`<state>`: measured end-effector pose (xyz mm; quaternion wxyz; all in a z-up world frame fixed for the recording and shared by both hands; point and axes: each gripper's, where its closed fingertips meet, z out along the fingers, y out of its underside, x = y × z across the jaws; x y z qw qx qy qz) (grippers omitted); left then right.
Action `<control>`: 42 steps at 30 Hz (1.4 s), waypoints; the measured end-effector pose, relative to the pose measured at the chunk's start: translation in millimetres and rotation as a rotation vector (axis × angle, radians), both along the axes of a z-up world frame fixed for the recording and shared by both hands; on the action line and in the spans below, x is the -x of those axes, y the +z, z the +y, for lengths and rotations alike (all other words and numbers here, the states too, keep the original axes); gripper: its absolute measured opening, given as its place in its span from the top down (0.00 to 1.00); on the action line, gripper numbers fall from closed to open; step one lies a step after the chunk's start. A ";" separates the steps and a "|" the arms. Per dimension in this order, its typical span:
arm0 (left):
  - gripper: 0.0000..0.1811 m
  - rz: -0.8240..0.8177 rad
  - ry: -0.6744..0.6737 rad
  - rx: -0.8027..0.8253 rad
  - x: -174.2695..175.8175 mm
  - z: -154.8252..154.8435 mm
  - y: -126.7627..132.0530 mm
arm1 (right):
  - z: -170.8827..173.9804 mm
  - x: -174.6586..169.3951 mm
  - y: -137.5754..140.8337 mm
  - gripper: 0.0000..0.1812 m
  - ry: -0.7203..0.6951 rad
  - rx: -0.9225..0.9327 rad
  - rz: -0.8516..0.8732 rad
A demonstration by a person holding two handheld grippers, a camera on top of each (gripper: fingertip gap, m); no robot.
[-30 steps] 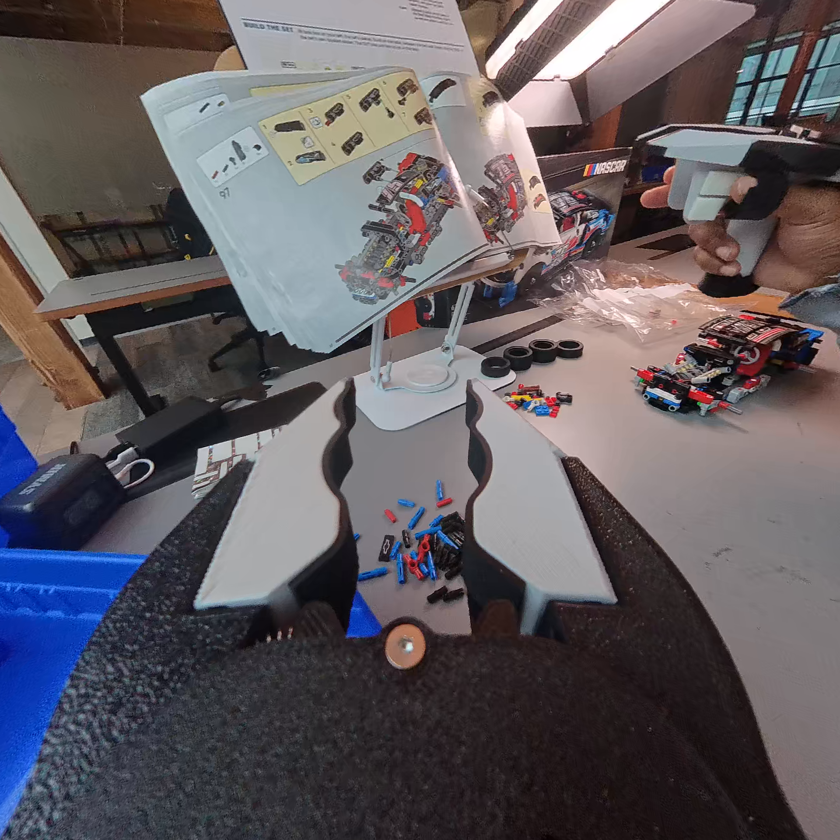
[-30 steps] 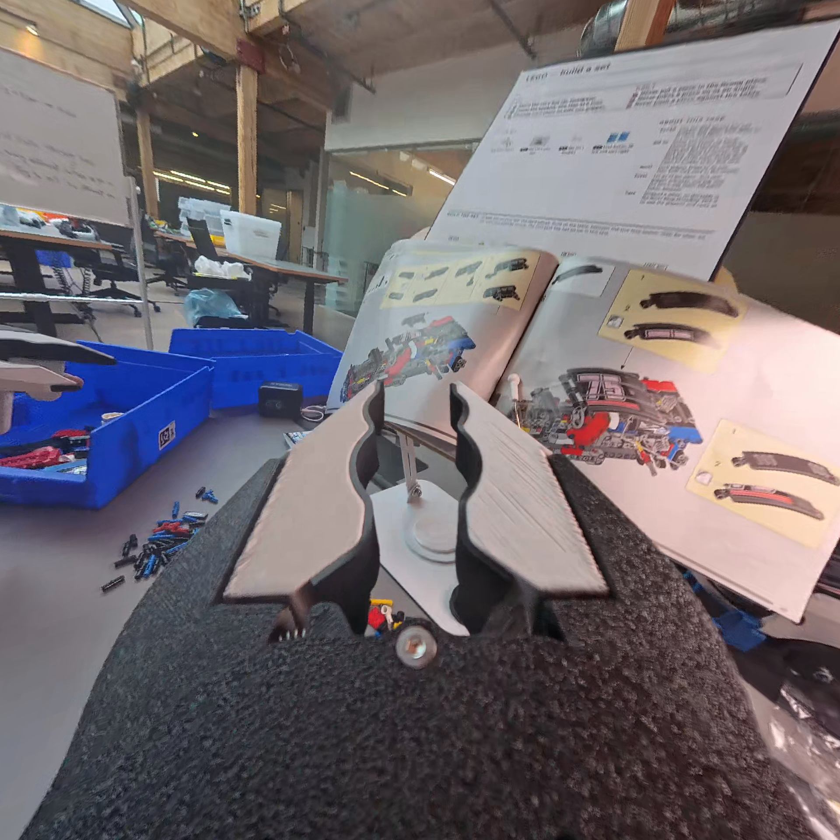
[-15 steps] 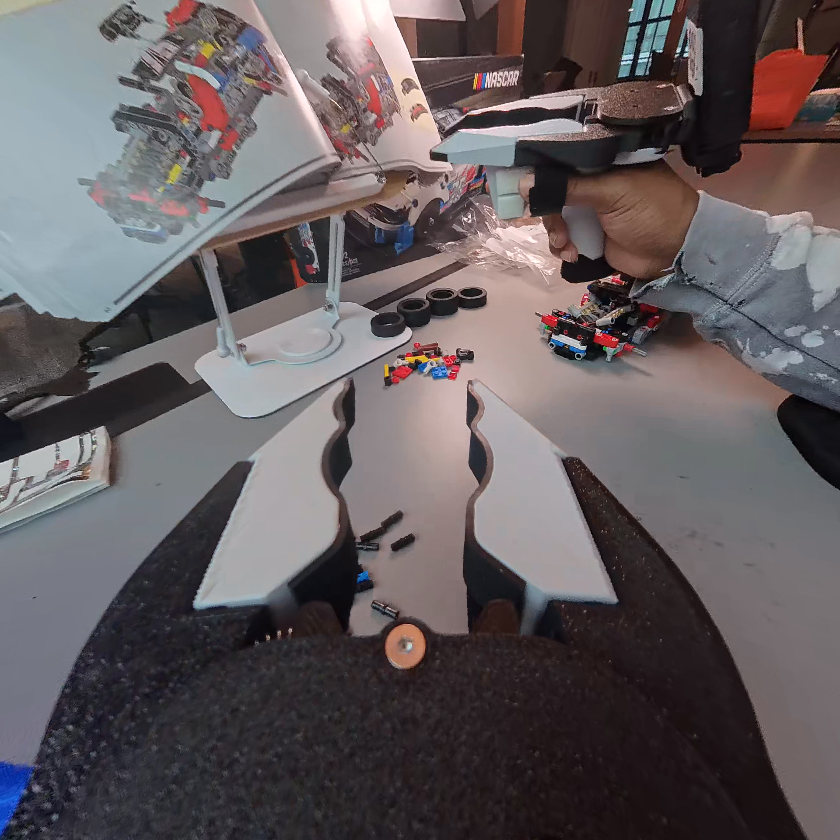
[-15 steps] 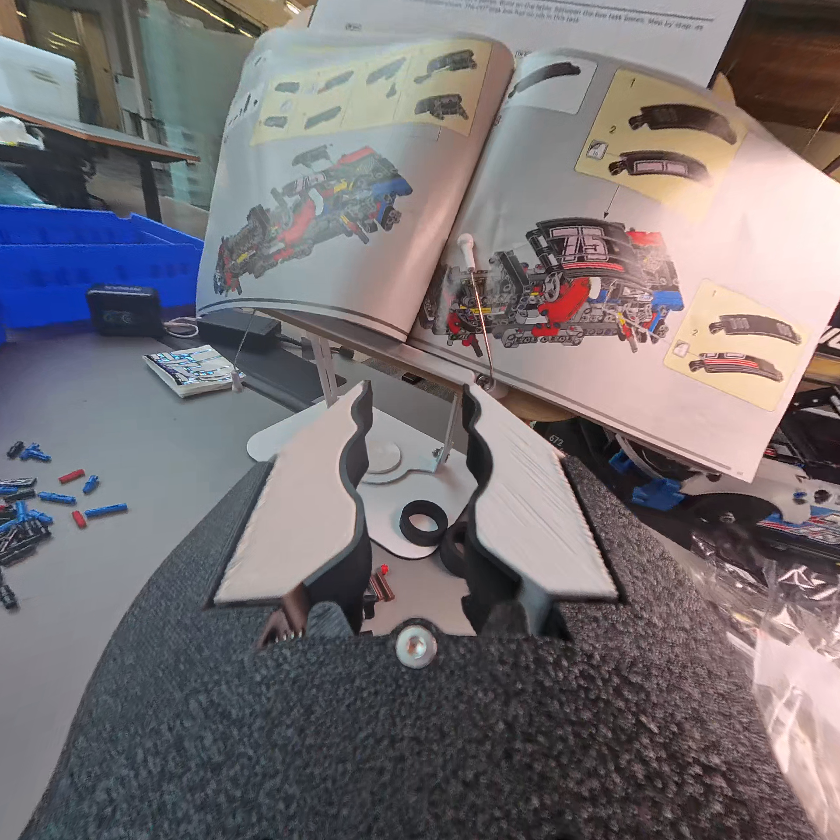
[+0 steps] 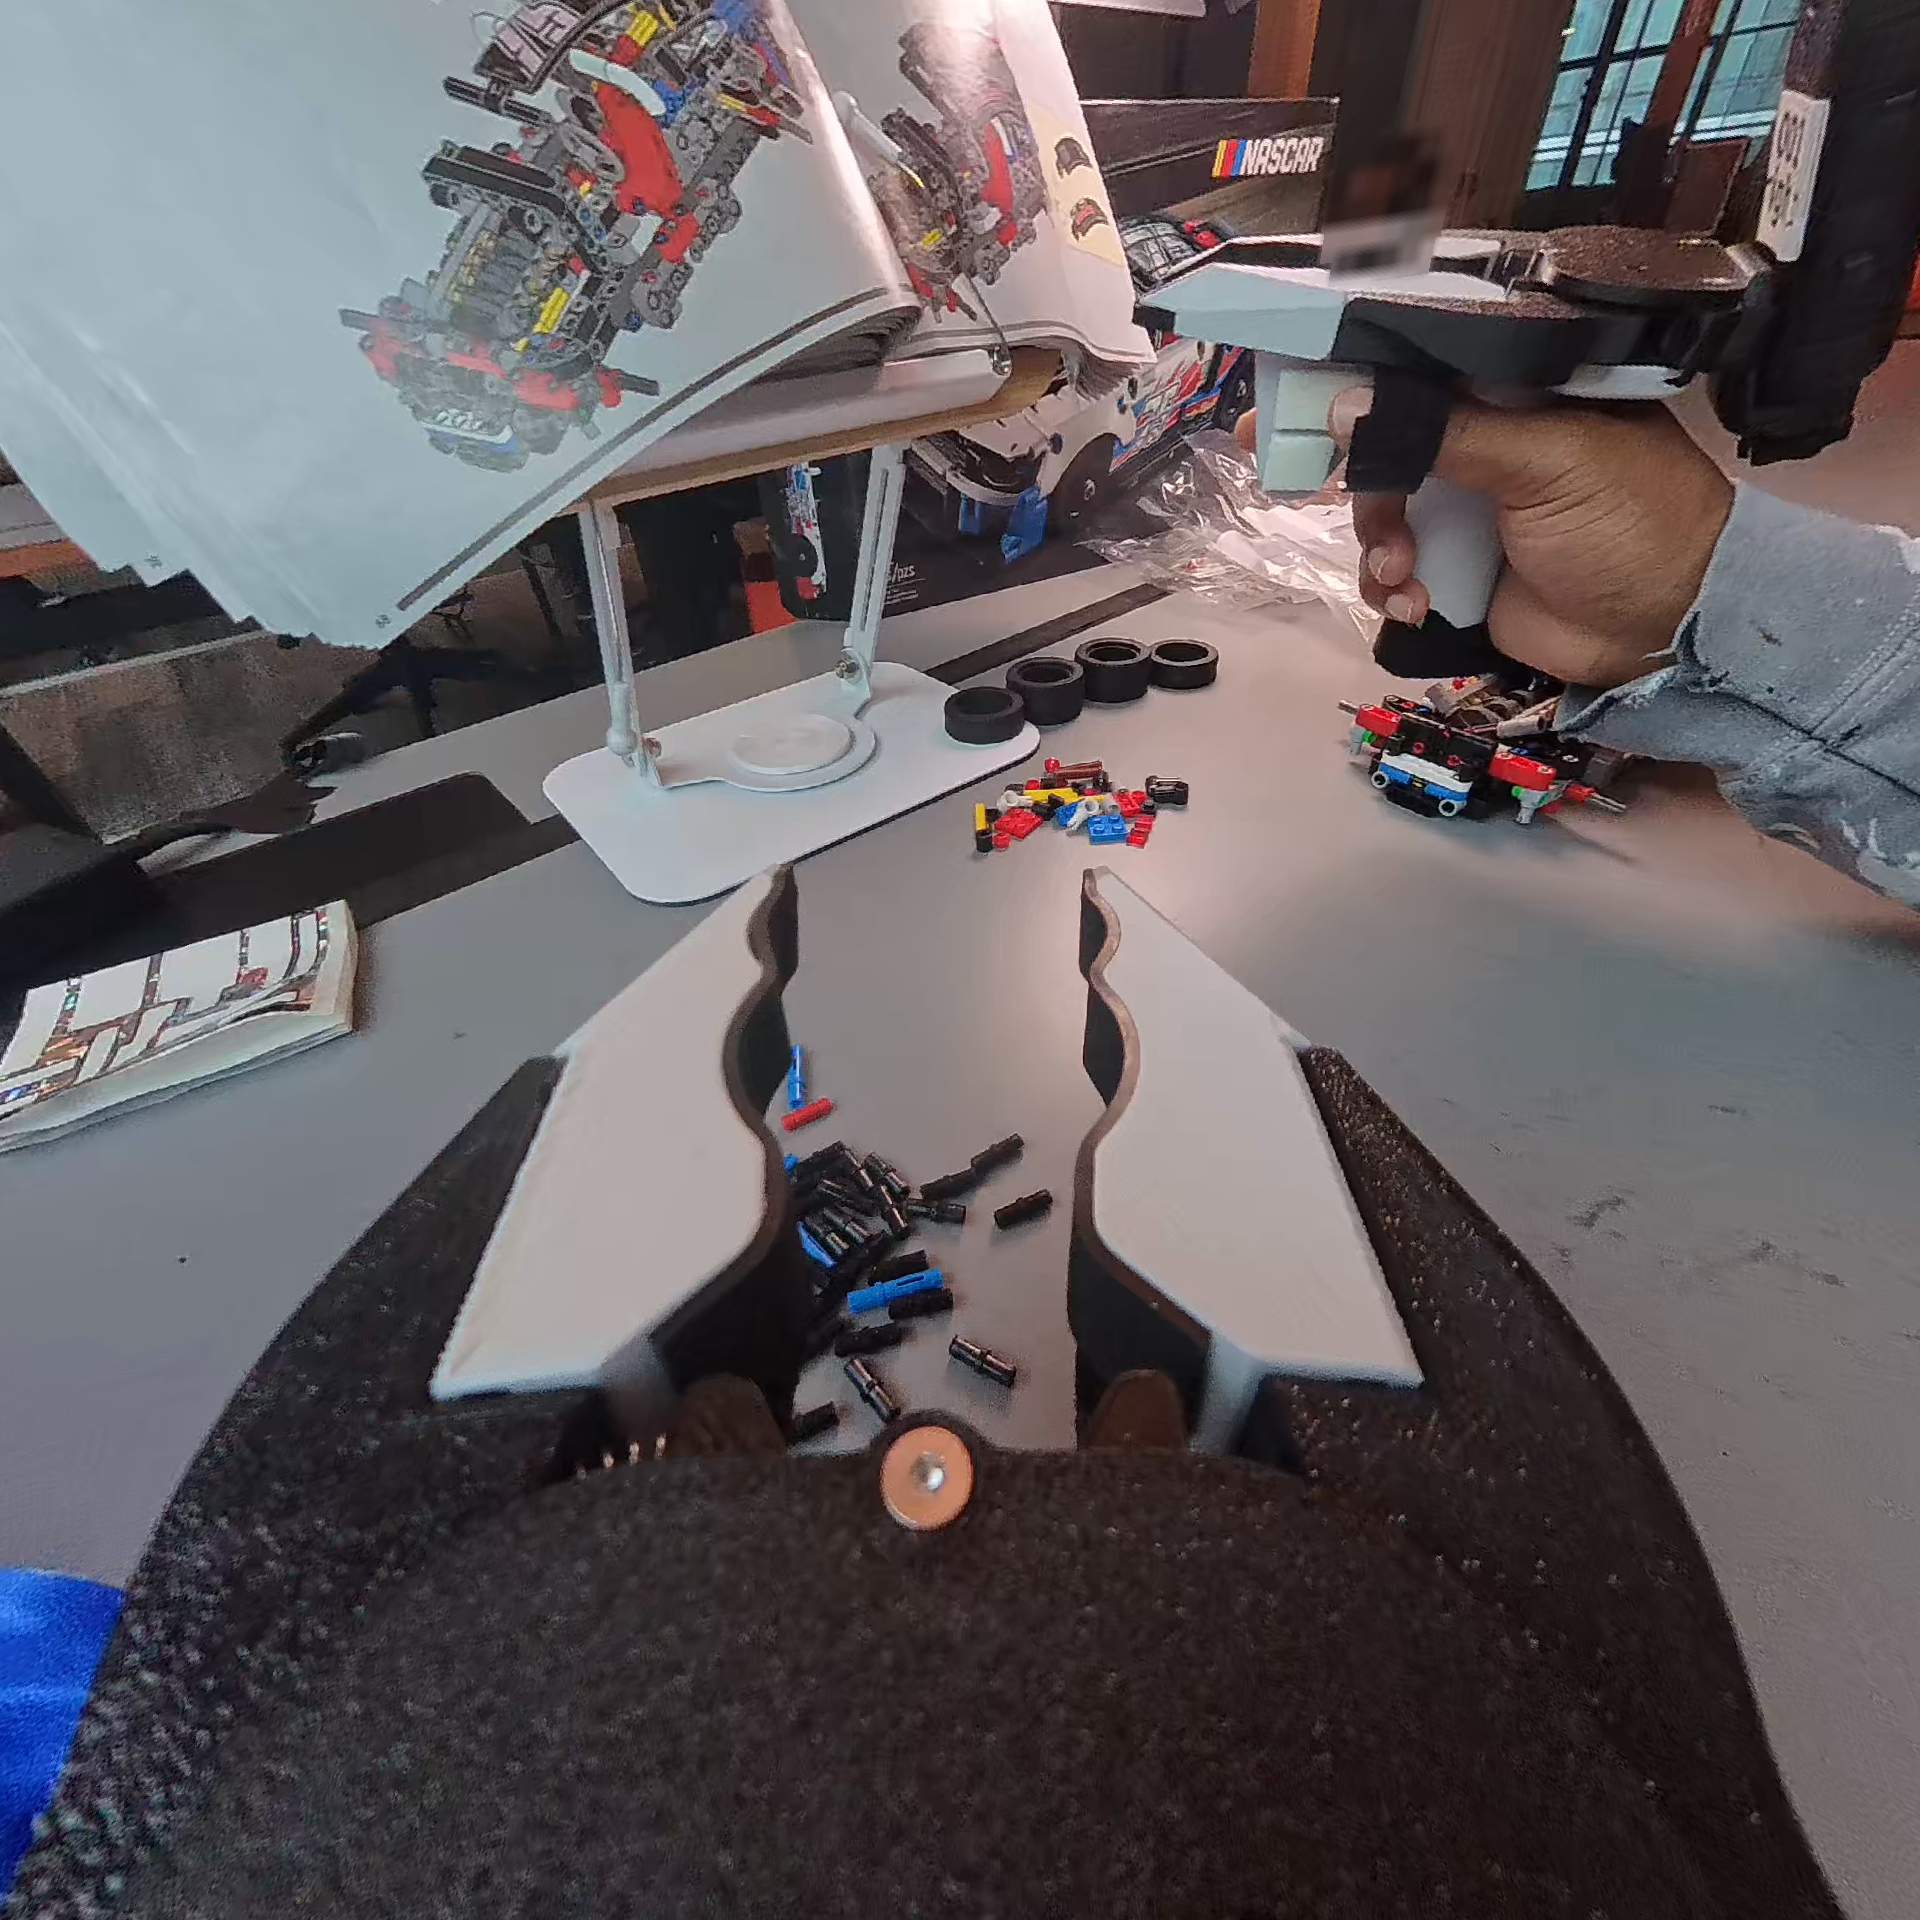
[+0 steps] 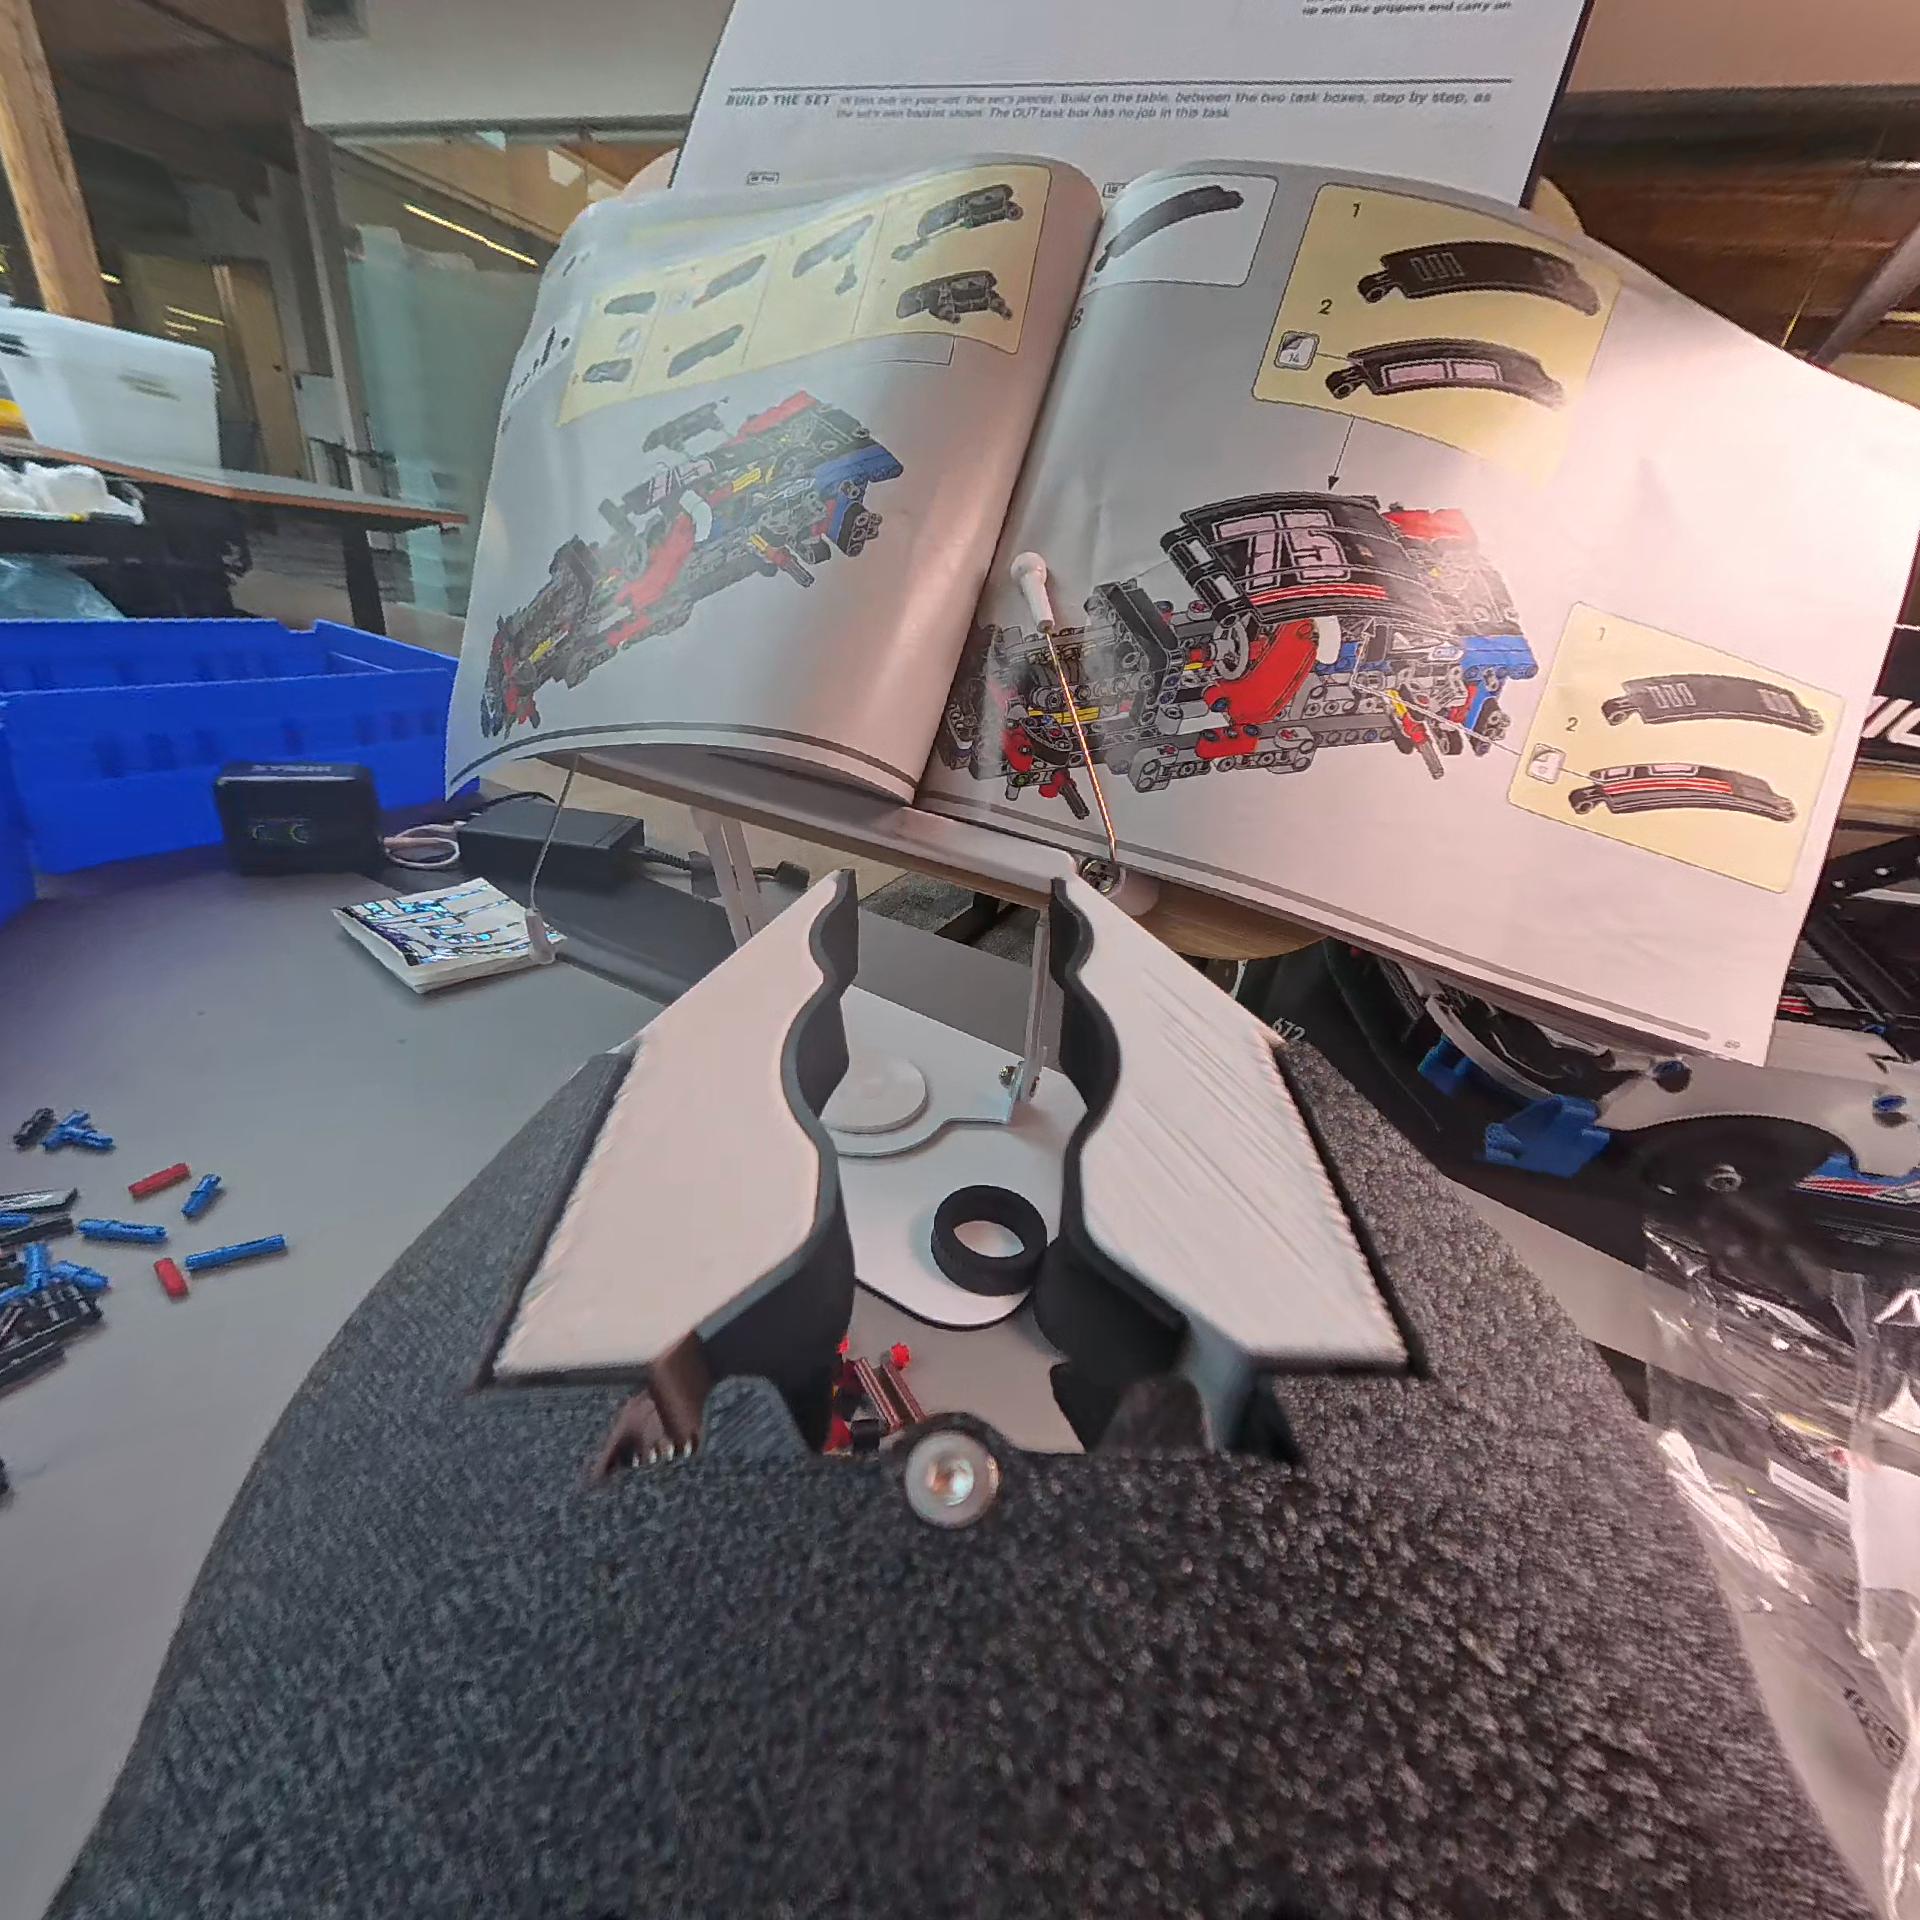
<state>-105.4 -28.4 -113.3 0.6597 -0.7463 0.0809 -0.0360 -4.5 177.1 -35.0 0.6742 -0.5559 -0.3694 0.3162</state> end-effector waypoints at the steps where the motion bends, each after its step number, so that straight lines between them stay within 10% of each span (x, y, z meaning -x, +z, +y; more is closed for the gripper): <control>1: 0.71 -0.011 0.005 -0.001 2.5 0.2 -0.1 | 1.0 0.3 0.4 0.80 0.002 0.004 0.004; 18: 0.73 0.082 -0.016 -0.001 -9.7 -2.6 -4.2 | -1.7 158.4 11.3 0.85 0.034 -0.007 -0.217; 31: 0.74 0.093 -0.031 0.006 -14.6 2.1 -3.7 | 5.1 152.6 4.3 0.88 0.063 -0.020 -0.184; 42: 0.77 0.095 0.192 -0.069 54.4 128.3 75.6 | -0.7 157.5 -2.0 0.82 0.125 0.022 -0.267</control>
